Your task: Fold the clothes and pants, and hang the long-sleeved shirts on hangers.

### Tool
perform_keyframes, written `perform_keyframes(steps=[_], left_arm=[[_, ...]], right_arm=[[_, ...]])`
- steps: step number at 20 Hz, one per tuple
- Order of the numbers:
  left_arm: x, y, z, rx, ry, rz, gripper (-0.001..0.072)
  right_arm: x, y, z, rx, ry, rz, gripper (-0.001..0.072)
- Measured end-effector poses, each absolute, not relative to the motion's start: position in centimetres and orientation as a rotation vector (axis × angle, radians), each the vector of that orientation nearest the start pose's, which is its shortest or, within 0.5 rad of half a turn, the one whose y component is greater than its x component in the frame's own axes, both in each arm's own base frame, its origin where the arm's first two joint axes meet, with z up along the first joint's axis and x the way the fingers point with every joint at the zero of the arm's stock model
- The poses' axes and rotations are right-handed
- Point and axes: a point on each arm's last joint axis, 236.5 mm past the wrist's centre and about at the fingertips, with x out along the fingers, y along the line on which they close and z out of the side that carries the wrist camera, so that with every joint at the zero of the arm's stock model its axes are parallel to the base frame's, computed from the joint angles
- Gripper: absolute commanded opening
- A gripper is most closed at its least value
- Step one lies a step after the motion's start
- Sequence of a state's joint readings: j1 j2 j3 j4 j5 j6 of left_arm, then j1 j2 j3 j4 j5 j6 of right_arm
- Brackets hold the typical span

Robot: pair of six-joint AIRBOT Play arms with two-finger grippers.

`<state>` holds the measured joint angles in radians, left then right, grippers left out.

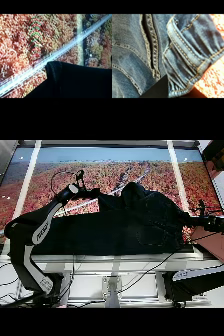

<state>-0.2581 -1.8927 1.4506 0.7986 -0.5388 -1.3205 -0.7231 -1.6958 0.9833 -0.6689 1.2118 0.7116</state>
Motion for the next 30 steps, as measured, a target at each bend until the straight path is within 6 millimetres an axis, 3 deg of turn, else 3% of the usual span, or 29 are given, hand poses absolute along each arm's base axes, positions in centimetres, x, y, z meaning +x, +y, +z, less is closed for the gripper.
perform_keyframes(steps=[4,7,12,14,17,20,23,26,30], left_arm=[[56.3,-22.4,-6.2,-0.463,0.901,-0.372,0.0037],[59.1,-20.3,-1.9,-0.479,0.774,-0.341,0.0038],[64.3,-12.8,9.7,-0.5,0.466,-0.244,0.0037],[65.0,-9.1,13.7,-0.499,0.375,-0.203,0.0037],[64.9,-3.6,18.2,-0.489,0.284,-0.139,0.0037],[63.7,0.6,19.0,-0.455,0.311,-0.104,0.0037],[61.9,3.9,16.7,-0.422,0.438,-0.088,0.0037],[59.7,6.3,14.8,-0.428,0.551,-0.078,0.0036],[57.0,8.8,14.5,-0.527,0.636,-0.039,0.0036]], right_arm=[[36.2,-8.5,-10.5,0.83,1.136,0.34,0.0052],[37.9,-9.2,-8.0,0.812,1.063,0.343,0.0052],[43.2,-12.1,-0.3,0.769,0.819,0.287,0.0051],[45.0,-13.6,2.4,0.752,0.742,0.239,0.0051],[46.8,-14.3,4.7,0.73,0.681,0.205,0.0051],[47.8,-14.2,5.2,0.691,0.669,0.179,0.0051],[48.1,-14.1,4.5,0.639,0.696,0.155,0.0052],[48.1,-13.9,4.1,0.605,0.716,0.147,0.0052],[47.9,-13.9,3.7,0.577,0.738,0.142,0.0052]])
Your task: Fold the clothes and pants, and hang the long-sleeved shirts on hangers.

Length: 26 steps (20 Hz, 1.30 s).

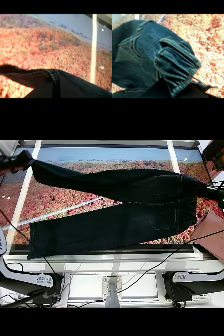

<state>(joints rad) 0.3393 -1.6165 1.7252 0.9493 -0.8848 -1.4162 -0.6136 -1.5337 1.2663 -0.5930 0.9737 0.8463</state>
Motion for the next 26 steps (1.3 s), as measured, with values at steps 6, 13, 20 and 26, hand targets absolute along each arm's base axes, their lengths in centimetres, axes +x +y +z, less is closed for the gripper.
perform_keyframes(steps=[6,13,20,26], left_arm=[[51.1,8.9,19.2,-0.477,0.692,-0.053,0.0035],[42.8,11.0,18.1,-0.315,0.943,0.092,0.0035],[46.1,11.5,5.1,-0.453,1.197,0.106,0.0036],[56.2,10.9,-0.5,-0.754,0.942,0.083,0.0036]], right_arm=[[47.7,-14.0,3.4,0.56,0.75,0.139,0.0051],[47.2,-14.3,2.5,0.517,0.787,0.129,0.0052],[46.6,-15.8,1.2,0.436,0.826,0.083,0.0051],[47.7,-18.0,-0.3,0.404,0.786,-0.027,0.0052]])
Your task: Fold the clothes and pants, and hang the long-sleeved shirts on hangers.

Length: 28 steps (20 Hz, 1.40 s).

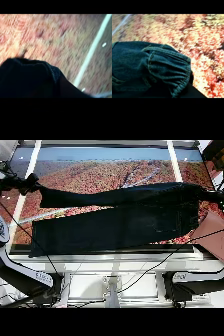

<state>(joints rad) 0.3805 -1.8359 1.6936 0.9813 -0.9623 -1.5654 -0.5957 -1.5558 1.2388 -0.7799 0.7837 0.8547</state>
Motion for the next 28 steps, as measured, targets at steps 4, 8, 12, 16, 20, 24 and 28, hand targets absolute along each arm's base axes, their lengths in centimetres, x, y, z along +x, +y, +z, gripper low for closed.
perform_keyframes(steps=[4,8,12,16,20,24,28], left_arm=[[60.6,11.6,-0.3,-0.877,0.751,0.117,0.0038],[62.8,12.8,0.8,-0.904,0.617,0.158,0.0707],[62.8,13.4,1.1,-0.883,0.601,0.161,0.0702],[59.9,14.1,-0.5,-0.843,0.742,0.144,0.0693],[55.1,14.8,-3.6,-0.788,0.967,0.136,0.0614],[52.1,14.9,-6.5,-0.775,1.115,0.135,0.0614],[51.2,14.0,-9.2,-0.784,1.197,0.126,0.0529]], right_arm=[[49.3,-17.8,-2.1,0.389,0.764,-0.081,0.0052],[51.0,-17.3,-2.5,0.359,0.723,-0.121,0.0052],[51.8,-17.2,-2.5,0.349,0.7,-0.141,0.0052],[52.0,-17.2,-2.5,0.371,0.69,-0.16,0.0051],[52.1,-17.2,-2.4,0.385,0.688,-0.168,0.0051],[52.1,-17.2,-2.4,0.39,0.687,-0.17,0.0051],[52.0,-17.1,-2.5,0.394,0.692,-0.167,0.0051]])
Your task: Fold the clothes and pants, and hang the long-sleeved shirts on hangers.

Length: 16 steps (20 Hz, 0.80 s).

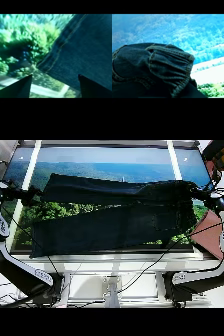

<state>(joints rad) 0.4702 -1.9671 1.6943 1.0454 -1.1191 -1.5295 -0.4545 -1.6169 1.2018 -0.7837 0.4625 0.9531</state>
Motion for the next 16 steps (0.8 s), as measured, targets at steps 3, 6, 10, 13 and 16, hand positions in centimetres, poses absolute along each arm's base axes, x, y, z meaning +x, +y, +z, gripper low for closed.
perform_keyframes(steps=[3,6,10,13,16], left_arm=[[51.6,13.2,-10.6,-0.79,1.209,0.118,0.0189],[52.8,12.9,-11.0,-0.782,1.174,0.125,0.0036],[54.6,13.3,-9.6,-0.785,1.08,0.138,0.0035],[55.0,14.4,-6.7,-0.756,1.019,0.149,0.0035],[53.7,15.0,-5.4,-0.687,1.05,0.158,0.0035]], right_arm=[[52.0,-17.0,-2.6,0.397,0.695,-0.164,0.0051],[52.0,-17.0,-2.6,0.411,0.695,-0.167,0.0051],[51.9,-17.5,-2.6,0.451,0.689,-0.195,0.005],[52.0,-18.7,-2.5,0.482,0.663,-0.243,0.005],[52.2,-19.7,-3.9,0.546,0.654,-0.298,0.0049]])
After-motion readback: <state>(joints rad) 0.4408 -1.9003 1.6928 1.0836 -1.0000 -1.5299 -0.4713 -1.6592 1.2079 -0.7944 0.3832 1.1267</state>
